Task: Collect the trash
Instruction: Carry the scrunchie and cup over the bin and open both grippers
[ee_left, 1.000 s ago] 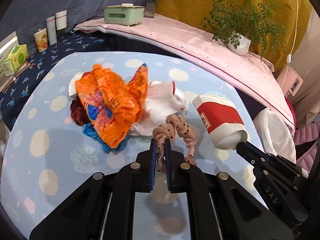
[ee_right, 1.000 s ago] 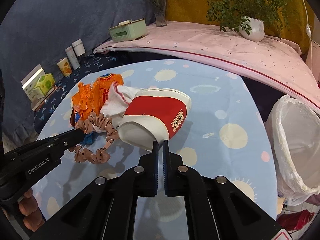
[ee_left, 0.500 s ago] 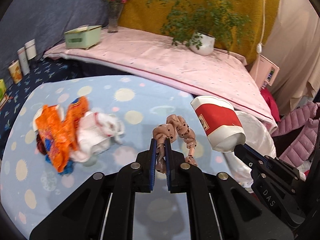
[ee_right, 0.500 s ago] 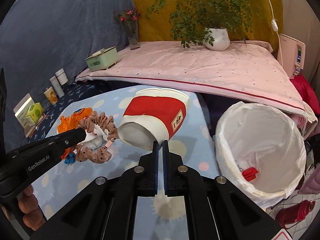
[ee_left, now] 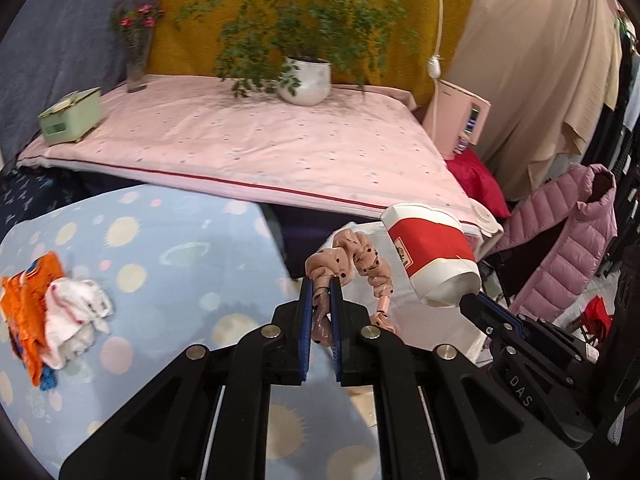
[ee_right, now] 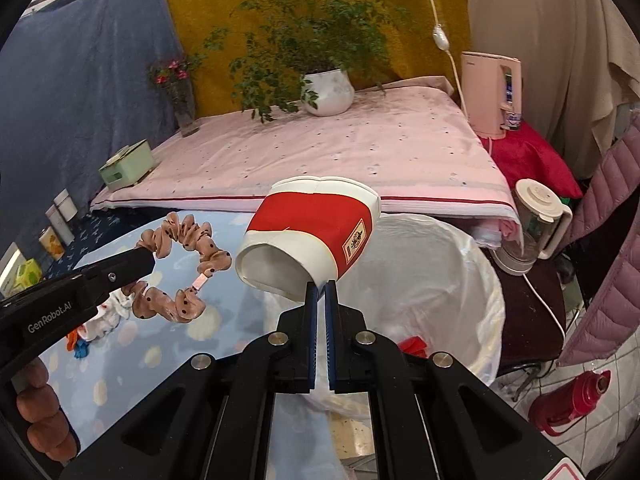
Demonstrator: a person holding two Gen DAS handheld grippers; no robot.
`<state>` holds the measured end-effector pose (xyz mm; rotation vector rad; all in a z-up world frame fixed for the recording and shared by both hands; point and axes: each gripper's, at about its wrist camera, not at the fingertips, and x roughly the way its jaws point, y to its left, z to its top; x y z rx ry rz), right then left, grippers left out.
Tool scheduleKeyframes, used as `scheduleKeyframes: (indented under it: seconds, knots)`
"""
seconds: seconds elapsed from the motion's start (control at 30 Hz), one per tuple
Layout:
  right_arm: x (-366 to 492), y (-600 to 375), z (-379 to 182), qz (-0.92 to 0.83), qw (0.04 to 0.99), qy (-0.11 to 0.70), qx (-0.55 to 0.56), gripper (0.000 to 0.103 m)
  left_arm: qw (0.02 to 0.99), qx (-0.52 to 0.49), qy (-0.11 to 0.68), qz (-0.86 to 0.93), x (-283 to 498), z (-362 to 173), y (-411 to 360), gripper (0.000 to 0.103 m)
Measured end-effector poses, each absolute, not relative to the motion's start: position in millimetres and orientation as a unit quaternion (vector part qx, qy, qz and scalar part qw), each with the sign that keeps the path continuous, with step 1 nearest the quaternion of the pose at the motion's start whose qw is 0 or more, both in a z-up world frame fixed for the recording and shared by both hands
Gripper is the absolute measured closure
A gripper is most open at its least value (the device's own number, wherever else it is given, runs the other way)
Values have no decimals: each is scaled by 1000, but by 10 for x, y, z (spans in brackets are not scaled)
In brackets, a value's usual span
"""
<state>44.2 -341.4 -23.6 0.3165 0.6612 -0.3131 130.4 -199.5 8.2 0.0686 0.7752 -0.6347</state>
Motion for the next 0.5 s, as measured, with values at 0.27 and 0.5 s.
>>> scheduleKeyframes:
  seconds: [0.27, 0.5]
  knots:
    - [301, -3825, -408, -185, 909, 329, 177, 99, 858, 48, 383, -340, 1281, -28, -2514, 95]
    - [290, -3907, -516, -203, 903, 330, 184, 93, 852, 44, 395, -341, 1346, -141, -2656, 73]
